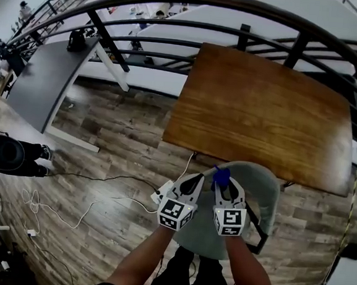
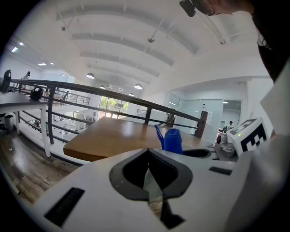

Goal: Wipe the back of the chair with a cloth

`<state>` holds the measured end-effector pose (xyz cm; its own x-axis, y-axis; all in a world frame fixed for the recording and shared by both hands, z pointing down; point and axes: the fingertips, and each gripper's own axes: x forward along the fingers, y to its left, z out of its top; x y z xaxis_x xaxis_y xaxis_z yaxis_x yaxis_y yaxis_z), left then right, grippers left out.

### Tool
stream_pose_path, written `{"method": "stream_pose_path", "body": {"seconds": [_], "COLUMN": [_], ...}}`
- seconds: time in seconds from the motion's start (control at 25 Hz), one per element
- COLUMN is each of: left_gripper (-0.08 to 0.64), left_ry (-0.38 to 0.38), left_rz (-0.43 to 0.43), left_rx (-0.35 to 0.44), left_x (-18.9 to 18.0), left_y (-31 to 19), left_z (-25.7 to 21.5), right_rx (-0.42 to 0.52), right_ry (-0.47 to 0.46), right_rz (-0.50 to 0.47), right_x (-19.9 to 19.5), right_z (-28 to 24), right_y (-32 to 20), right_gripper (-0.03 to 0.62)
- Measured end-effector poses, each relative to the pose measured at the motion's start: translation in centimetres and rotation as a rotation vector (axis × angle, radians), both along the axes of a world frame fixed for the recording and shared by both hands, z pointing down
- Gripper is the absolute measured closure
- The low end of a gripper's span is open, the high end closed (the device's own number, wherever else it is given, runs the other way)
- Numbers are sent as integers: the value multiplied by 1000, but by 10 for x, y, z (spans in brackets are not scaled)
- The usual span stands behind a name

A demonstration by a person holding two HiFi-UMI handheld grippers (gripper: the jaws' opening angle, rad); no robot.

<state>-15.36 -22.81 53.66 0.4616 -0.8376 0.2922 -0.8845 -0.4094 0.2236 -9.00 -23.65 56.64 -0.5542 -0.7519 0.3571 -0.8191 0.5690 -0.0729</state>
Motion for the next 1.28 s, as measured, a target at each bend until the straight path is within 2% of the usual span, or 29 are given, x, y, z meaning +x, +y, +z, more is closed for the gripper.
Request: {"method": "stream_pose_path", "body": {"seconds": [0.32, 0.8, 1.16, 1.28], "left_gripper": [561, 561, 561, 561], "left_ry": [-29, -6, 7, 15], "left_rz": [-13, 9, -5, 41], "left_rx": [-11, -28, -29, -19], "left_x": [1, 13, 15, 27], "left_y": [-15, -28, -28, -29], "left_z": [17, 22, 22, 20], "right_rx": [1, 2, 17, 12], "right_ry": [4, 38, 26, 18], "right_rz": [32, 50, 125, 169], "right_x": [2, 11, 55, 72], "right_z": [19, 27, 28, 30], "right_y": [-30, -38, -43, -46], "right_gripper": [476, 476, 476, 476]}}
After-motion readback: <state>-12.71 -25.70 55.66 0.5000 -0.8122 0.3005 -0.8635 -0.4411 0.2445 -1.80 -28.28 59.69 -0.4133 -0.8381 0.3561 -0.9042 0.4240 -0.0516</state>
